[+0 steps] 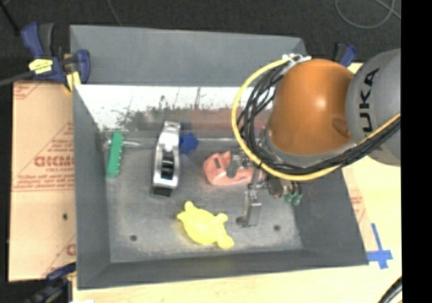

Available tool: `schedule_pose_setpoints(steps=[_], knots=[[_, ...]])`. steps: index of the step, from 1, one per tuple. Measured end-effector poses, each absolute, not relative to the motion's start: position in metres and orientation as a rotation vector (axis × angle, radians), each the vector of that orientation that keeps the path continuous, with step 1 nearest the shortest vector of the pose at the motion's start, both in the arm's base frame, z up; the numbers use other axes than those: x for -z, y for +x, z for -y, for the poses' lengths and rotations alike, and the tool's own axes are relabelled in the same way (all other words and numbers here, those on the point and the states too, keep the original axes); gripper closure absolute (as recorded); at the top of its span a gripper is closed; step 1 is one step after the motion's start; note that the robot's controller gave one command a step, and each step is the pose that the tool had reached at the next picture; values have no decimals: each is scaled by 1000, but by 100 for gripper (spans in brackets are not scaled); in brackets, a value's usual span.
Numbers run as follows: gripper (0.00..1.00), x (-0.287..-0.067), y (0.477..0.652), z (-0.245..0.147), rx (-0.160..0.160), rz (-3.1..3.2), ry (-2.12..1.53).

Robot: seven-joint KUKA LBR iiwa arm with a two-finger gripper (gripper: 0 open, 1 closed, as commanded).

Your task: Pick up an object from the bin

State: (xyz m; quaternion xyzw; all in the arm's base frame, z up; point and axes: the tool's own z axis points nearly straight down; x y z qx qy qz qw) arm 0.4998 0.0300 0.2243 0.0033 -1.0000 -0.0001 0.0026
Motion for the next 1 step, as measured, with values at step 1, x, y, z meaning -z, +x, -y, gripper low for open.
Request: schedule_pose_setpoints(steps=[1], knots=[[0,-228,501,-30,1,3144,9]])
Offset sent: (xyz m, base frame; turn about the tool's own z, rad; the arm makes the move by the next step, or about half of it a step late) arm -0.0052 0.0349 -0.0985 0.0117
